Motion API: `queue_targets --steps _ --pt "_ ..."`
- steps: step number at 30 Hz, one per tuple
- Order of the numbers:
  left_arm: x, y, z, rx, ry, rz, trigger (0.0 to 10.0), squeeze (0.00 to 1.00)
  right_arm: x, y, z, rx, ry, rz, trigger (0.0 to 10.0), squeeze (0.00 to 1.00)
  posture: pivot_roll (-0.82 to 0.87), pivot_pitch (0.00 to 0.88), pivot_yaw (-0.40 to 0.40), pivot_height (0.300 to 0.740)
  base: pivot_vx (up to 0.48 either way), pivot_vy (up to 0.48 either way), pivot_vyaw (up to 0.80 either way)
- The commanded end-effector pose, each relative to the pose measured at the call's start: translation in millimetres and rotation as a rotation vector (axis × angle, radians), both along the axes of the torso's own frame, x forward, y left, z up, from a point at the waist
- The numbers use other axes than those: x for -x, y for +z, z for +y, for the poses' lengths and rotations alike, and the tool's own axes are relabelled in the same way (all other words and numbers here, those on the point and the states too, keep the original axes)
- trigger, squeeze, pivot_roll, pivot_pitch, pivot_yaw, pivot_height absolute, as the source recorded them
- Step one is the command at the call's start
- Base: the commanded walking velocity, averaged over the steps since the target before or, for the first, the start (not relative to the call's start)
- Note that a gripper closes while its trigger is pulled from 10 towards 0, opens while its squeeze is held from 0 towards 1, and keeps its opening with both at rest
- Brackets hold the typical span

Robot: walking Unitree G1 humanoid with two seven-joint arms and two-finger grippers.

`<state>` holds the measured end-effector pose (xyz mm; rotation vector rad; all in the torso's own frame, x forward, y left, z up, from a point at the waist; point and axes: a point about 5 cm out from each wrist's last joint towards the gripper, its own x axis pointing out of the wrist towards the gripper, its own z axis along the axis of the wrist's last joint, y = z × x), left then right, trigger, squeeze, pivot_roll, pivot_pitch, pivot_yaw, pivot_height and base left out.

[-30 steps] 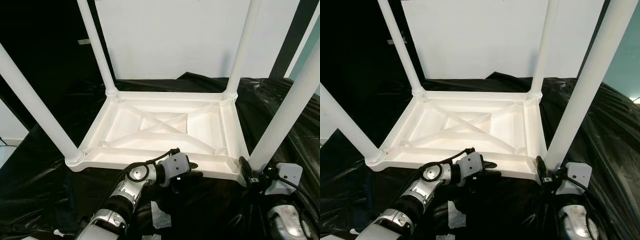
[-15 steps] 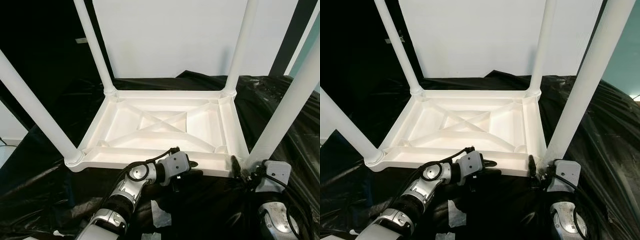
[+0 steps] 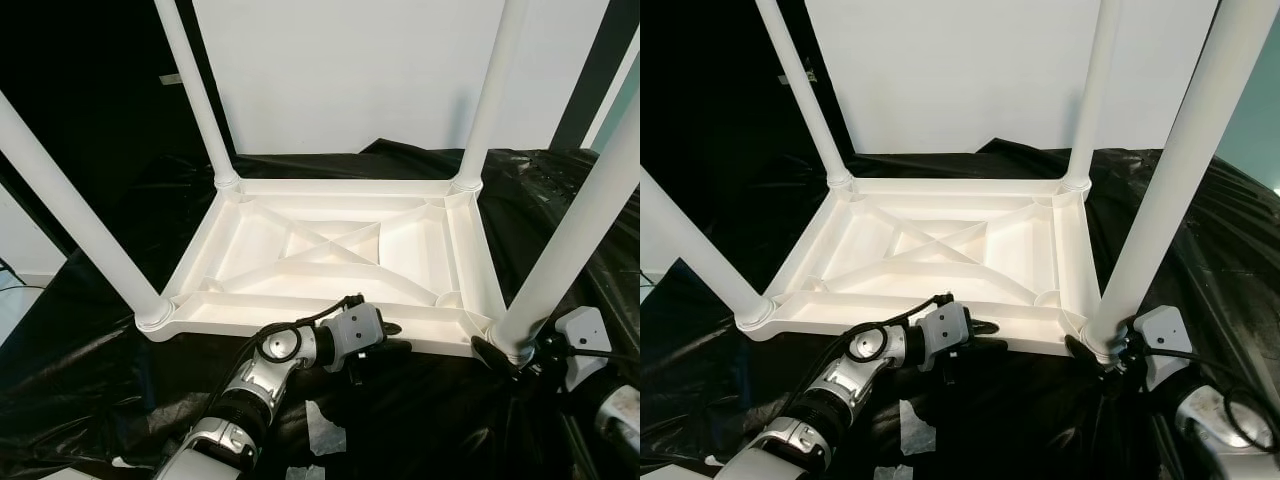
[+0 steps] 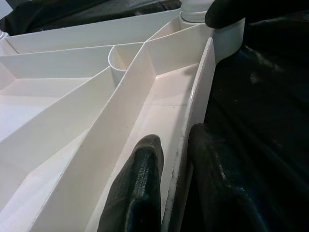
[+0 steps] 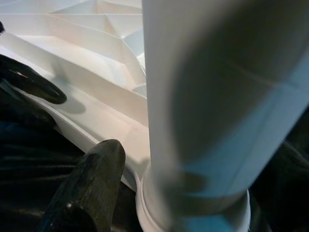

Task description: Building children table

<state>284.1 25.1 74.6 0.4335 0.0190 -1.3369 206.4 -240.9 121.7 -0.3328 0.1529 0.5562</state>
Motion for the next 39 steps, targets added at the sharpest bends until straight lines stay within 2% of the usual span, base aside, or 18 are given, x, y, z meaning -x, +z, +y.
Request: queue_targets --steps 1,4,5,10,13,15,20,21,22,23,24,25,27,31,37,38,39 --pt "12.0 -35 7.9 -0.095 0.099 0.109 10.0 0.0 1.7 -7 8.0 -0.025 0.073 0.051 10.0 0.0 -0.09 0.0 0.071 0.74 0.0 0.0 0.0" --pt "11.3 -34 8.5 -0.096 0.101 0.106 10.0 0.0 -5.2 -2 -1.0 -0.008 0.054 0.028 10.0 0.0 -0.09 0.0 0.069 0.74 0.0 0.0 0.0" --pt "11.0 -34 8.4 -0.096 0.103 0.106 10.0 0.0 -6.8 -1 -4.2 -0.014 0.05 0.022 0.0 0.0 -0.09 0.0 0.069 0.74 0.0 0.0 0.0" --pt "11.3 -34 7.2 -0.092 0.105 0.107 10.0 0.0 -5.8 -3 -5.9 -0.05 0.033 0.035 0.0 0.0 -0.09 0.0 0.068 0.74 0.0 0.0 0.0" --pt "11.6 -34 6.3 -0.09 0.105 0.106 10.0 0.0 -0.1 -9 -1.0 -0.082 0.029 0.062 0.0 0.0 -0.09 0.0 0.066 0.74 0.0 0.0 0.0" --pt "11.6 -34 5.6 -0.087 0.107 0.107 10.0 0.0 7.7 -20 12.4 -0.136 -0.013 0.072 0.0 0.0 -0.1 0.0 0.061 0.74 0.0 0.0 0.0" --pt "11.9 -34 5.1 -0.085 0.107 0.107 10.0 0.0 12.3 -27 24.6 -0.192 -0.071 0.062 0.0 0.0 -0.1 0.0 0.06 0.74 0.0 0.0 0.0" --pt "12.3 -34 4.9 -0.084 0.107 0.109 10.0 0.0 13.5 -31 31.2 -0.217 -0.136 0.04 0.0 0.0 -0.1 0.0 0.058 0.74 0.0 0.0 0.0" --pt "12.8 -35 4.7 -0.083 0.107 0.11 10.0 0.0 13.2 -36 35.7 -0.221 -0.253 0.009 0.0 0.0 -0.1 0.0 0.055 0.74 0.0 0.0 0.0" --pt "12.8 -35 4.7 -0.083 0.107 0.11 10.0 0.0 13.2 -36 35.7 -0.221 -0.253 0.009 0.0 0.0 -0.1 0.0 0.055 0.74 0.0 0.0 0.0" --pt "13.4 -35 4.3 -0.082 0.107 0.111 10.0 0.0 11.6 -45 38.7 -0.199 -0.46 -0.025 0.0 0.0 -0.1 0.0 0.052 0.74 0.0 0.0 0.0" --pt "13.4 -35 4.3 -0.082 0.107 0.111 10.0 0.0 11.6 -45 38.7 -0.199 -0.46 -0.025 0.0 0.0 -0.1 0.0 0.052 0.74 0.0 0.0 0.0" --pt "14.2 -35 3.8 -0.081 0.107 0.112 10.0 0.0 11.3 -47 40.2 -0.196 -0.595 -0.049 0.0 0.0 -0.1 0.0 0.051 0.74 0.0 0.0 0.0" --pt "15.3 -36 3.5 -0.078 0.106 0.116 10.0 0.0 13.0 -48 45.9 -0.208 -0.672 -0.07 0.0 0.0 -0.09 0.0 0.049 0.74 0.0 0.0 0.0" --pt "15.4 -37 5.2 -0.083 0.111 0.117 10.0 0.0 12.2 -49 50.5 -0.192 -0.659 -0.069 0.0 0.0 -0.09 0.0 0.047 0.74 0.0 0.0 0.0" --pt "15.3 -37 5.2 -0.083 0.112 0.117 10.0 0.0 10.8 -48 51.9 -0.183 -0.654 -0.072 10.0 0.0 -0.09 0.0 0.047 0.74 0.0 0.0 0.0" --pt "15.3 -37 5.2 -0.083 0.112 0.117 10.0 0.0 10.8 -48 51.9 -0.183 -0.654 -0.072 10.0 0.0 -0.09 0.0 0.047 0.74 0.0 0.0 0.0"
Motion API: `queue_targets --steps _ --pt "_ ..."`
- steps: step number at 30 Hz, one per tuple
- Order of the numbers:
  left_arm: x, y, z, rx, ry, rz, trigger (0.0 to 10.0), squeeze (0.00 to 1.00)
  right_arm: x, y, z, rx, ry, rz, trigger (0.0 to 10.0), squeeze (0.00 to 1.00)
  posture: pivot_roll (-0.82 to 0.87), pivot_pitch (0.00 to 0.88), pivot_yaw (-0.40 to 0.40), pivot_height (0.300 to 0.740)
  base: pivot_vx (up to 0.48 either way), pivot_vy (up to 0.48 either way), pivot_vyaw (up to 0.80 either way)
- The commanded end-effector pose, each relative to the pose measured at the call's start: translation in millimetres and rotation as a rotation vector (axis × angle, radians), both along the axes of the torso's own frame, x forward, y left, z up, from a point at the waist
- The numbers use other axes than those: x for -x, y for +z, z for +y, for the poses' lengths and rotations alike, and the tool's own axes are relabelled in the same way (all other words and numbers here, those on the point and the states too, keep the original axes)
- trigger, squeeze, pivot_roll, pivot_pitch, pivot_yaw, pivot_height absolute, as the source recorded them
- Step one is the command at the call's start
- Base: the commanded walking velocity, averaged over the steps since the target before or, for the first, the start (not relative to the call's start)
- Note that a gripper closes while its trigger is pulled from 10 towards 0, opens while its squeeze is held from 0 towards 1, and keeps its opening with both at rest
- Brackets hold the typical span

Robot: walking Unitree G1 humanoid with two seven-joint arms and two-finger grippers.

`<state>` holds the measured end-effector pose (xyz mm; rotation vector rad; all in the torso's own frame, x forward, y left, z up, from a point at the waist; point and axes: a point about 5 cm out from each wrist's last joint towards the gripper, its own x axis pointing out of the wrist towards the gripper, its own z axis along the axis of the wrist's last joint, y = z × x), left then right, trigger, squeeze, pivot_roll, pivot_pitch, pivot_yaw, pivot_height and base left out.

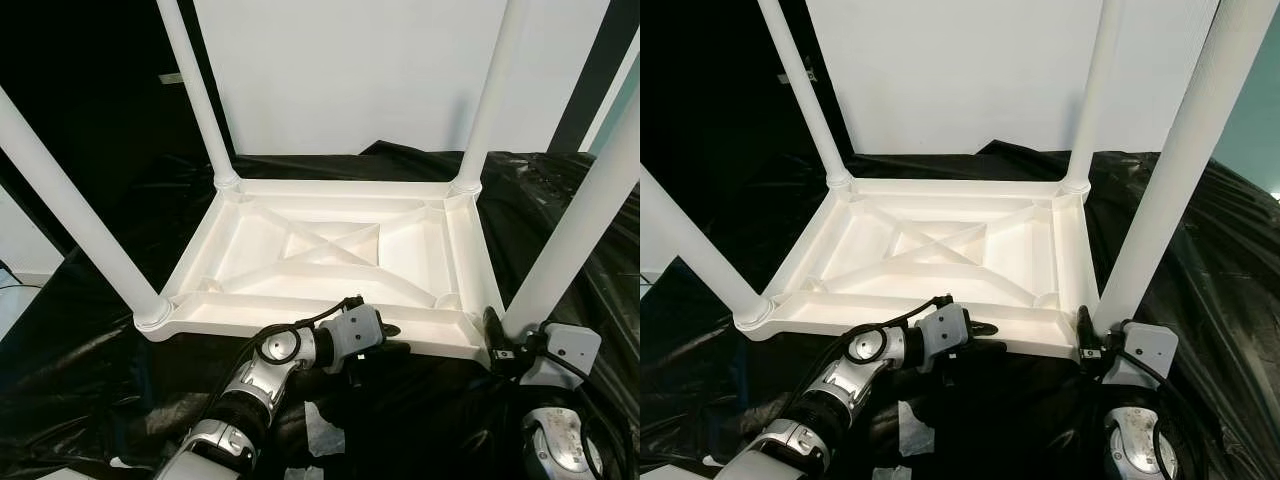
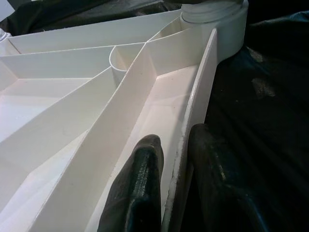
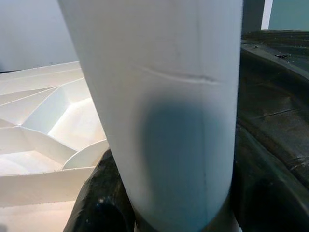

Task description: Building children table

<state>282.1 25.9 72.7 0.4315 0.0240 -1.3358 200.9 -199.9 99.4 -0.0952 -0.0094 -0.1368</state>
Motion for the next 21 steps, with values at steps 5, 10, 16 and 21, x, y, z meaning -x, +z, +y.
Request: queue_targets --steps 5,10,16,21 --pt "12.5 -34 3.9 -0.079 0.115 0.111 10.0 0.0 -3.5 -15 14.5 0.049 0.154 0.103 10.0 1.0 -0.09 0.0 0.047 0.74 0.0 0.0 0.0" --pt "12.7 -34 2.1 -0.076 0.114 0.111 10.0 0.0 -2.3 0 12.5 0.125 0.479 0.099 10.0 0.0 -0.1 0.0 0.046 0.74 0.0 0.0 0.0" --pt "12.0 -33 1.1 -0.073 0.116 0.111 10.0 0.0 -3.0 9 -2.6 0.188 0.597 0.12 10.0 0.0 -0.09 0.0 0.046 0.74 0.0 0.0 0.0" --pt "12.1 -34 2.8 -0.075 0.12 0.114 10.0 0.0 -3.5 11 -15.3 0.217 0.66 0.174 3.8 0.0 -0.1 0.0 0.05 0.74 0.0 0.0 0.0"
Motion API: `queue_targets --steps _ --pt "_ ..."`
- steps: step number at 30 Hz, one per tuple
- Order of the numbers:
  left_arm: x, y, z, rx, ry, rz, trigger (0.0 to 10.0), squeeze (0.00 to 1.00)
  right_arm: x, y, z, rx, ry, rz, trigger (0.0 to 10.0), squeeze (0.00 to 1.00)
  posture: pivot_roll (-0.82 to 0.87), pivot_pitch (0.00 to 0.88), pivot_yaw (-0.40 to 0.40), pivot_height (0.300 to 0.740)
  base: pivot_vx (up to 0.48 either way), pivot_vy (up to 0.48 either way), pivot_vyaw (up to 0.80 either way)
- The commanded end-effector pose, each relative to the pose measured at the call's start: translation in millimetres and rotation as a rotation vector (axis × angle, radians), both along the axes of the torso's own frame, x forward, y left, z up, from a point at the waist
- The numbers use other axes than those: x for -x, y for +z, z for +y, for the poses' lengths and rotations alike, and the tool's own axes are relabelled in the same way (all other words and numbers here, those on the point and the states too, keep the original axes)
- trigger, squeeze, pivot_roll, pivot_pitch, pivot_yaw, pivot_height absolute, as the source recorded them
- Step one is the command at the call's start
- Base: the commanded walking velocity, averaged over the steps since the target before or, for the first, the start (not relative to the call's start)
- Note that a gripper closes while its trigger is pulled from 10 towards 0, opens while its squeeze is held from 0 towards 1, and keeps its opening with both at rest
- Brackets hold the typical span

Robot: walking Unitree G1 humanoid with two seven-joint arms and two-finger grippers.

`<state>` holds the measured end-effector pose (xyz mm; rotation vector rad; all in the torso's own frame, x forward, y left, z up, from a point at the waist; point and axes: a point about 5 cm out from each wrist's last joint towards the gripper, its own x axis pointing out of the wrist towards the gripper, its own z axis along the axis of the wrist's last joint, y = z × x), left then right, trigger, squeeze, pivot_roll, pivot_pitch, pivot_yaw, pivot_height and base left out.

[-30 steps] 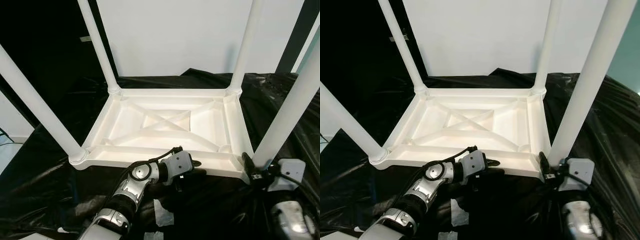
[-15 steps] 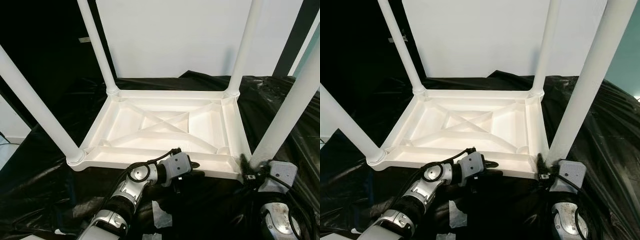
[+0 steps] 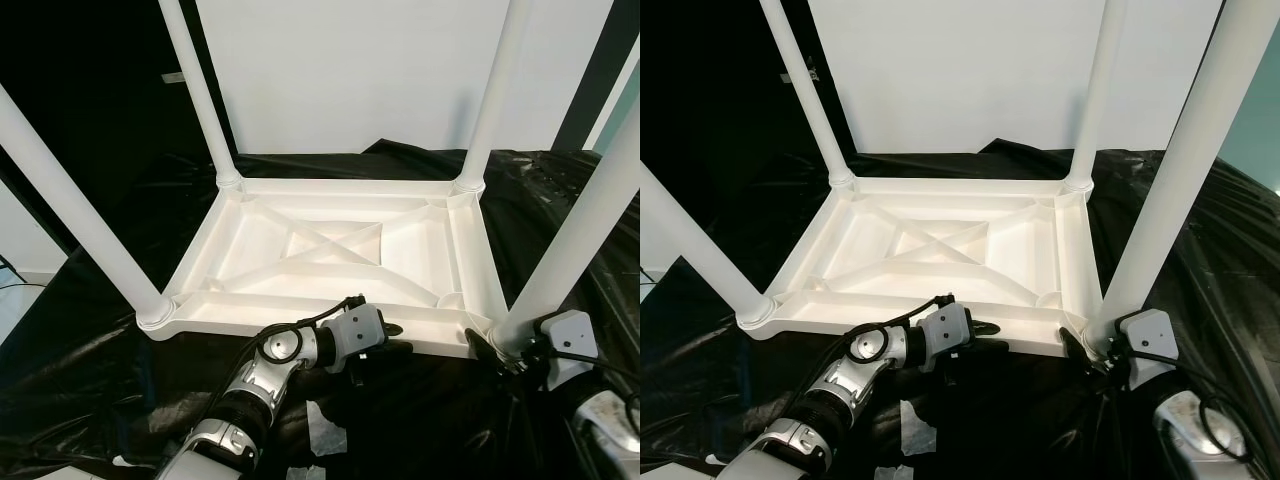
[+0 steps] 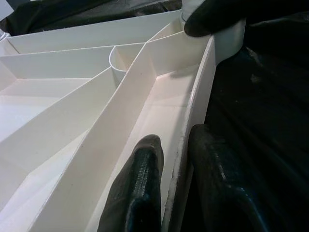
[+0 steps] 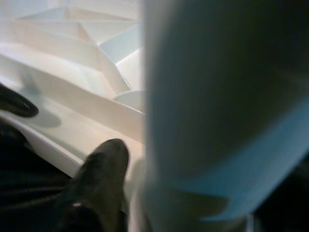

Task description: Building children table

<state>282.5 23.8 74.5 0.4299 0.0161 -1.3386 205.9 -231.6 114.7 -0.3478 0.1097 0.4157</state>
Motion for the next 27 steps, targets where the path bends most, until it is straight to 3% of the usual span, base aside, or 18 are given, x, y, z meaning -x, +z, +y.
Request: queue_targets --steps 1,2,9,17,18,21,27 --pt "12.6 -36 5.3 -0.081 0.124 0.119 10.0 0.0 1.8 -5 14.1 -0.026 0.122 0.048 3.8 0.0 -0.1 0.0 0.05 0.74 0.0 0.0 0.0" --pt "12.5 -36 5.7 -0.082 0.125 0.119 10.0 0.0 3.1 -6 11.9 -0.017 0.138 0.071 0.0 0.0 -0.1 0.0 0.052 0.74 0.0 0.0 0.0" --pt "12.9 -36 3.2 -0.079 0.121 0.12 10.0 0.0 13.8 -15 8.1 -0.034 0.194 0.177 0.0 0.0 -0.1 0.0 0.052 0.74 0.0 0.0 0.0" --pt "12.8 -36 2.6 -0.08 0.117 0.12 10.0 0.0 18.2 -24 21.9 -0.11 0.147 0.171 0.0 0.0 -0.1 0.0 0.055 0.74 0.0 0.0 0.0" --pt "12.6 -36 2.9 -0.081 0.118 0.119 10.0 0.0 18.4 -25 25.8 -0.132 0.118 0.161 0.0 0.0 -0.1 0.0 0.055 0.74 0.0 0.0 0.0" --pt "12.2 -36 3.1 -0.081 0.121 0.117 10.0 0.0 16.3 -32 41.6 -0.225 -0.121 0.073 0.0 0.0 -0.1 0.0 0.051 0.74 0.0 0.0 0.0" --pt "12.9 -36 3.6 -0.08 0.122 0.119 10.0 0.0 16.5 -33 51.1 -0.256 -0.339 -0.005 0.0 0.0 -0.1 0.0 0.049 0.74 0.0 0.0 0.0"
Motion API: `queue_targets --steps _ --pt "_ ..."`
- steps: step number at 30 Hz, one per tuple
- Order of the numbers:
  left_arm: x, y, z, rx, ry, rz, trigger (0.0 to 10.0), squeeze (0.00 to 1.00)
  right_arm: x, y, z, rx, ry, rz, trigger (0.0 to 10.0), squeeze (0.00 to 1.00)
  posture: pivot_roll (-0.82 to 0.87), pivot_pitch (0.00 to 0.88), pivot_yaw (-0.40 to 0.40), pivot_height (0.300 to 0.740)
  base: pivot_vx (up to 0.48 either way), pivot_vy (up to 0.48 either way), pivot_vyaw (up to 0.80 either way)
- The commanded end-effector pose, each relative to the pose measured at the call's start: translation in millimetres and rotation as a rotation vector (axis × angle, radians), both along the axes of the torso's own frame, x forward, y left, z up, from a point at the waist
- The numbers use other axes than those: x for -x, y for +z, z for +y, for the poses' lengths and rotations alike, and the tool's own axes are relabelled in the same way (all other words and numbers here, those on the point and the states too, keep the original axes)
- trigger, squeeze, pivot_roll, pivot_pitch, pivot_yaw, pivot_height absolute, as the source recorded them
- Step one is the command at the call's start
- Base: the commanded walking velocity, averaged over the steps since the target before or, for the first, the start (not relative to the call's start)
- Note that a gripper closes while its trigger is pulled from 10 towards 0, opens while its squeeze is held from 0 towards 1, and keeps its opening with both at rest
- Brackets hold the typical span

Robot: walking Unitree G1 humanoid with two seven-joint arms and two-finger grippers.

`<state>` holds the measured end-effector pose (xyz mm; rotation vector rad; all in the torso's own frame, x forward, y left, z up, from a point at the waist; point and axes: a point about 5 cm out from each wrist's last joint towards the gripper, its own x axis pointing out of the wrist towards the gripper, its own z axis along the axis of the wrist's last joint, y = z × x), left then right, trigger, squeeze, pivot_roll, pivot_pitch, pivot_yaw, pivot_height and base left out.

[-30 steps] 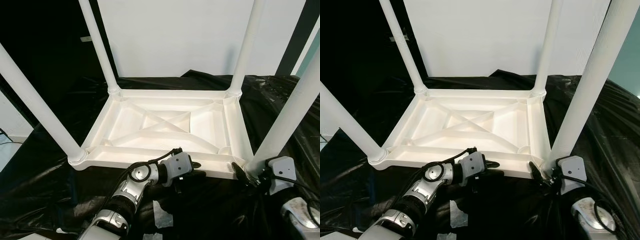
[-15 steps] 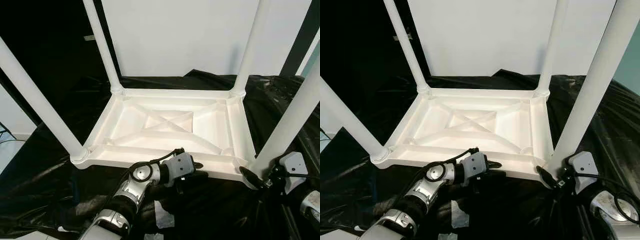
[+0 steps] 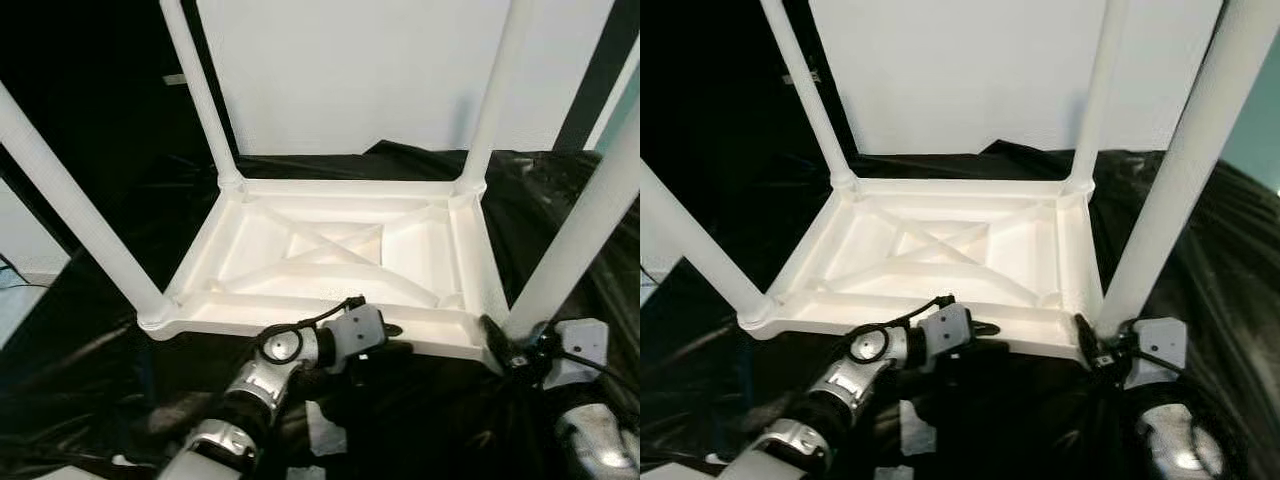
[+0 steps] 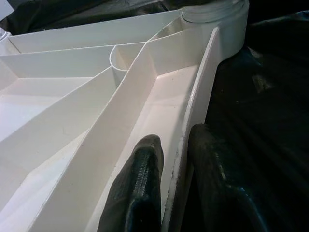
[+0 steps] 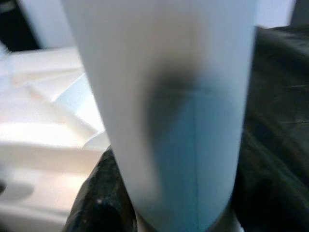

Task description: Building children table

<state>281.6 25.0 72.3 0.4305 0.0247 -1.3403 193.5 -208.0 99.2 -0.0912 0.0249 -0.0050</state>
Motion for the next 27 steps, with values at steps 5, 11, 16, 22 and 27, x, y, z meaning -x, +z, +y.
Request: queue_targets --steps 5,11,16,22,27 --pt "12.1 -34 2.9 -0.078 0.12 0.112 10.0 0.0 1.8 -16 24.5 -0.029 0.024 0.069 0.0 0.0 -0.1 0.0 0.051 0.74 0.0 0.0 0.0" --pt "11.7 -34 2.7 -0.079 0.117 0.11 10.0 0.0 1.3 -17 26.6 -0.019 0.017 0.067 0.0 0.0 -0.1 0.0 0.05 0.74 0.0 0.0 0.0" --pt "11.8 -34 3.2 -0.077 0.122 0.11 10.0 0.0 -1.5 -18 32.5 0.0 0.048 0.081 10.0 0.09 -0.1 0.0 0.045 0.74 0.0 0.0 0.0" --pt "12.1 -34 2.8 -0.076 0.123 0.112 10.0 0.0 -14.3 -2 12.7 0.088 0.193 0.051 10.0 0.0 -0.1 0.0 0.044 0.74 0.0 0.0 0.0" --pt "12.4 -34 1.9 -0.074 0.121 0.112 10.0 0.0 -18.2 9 6.3 0.128 0.303 0.037 10.0 0.0 -0.1 0.0 0.046 0.74 0.0 0.0 0.0"
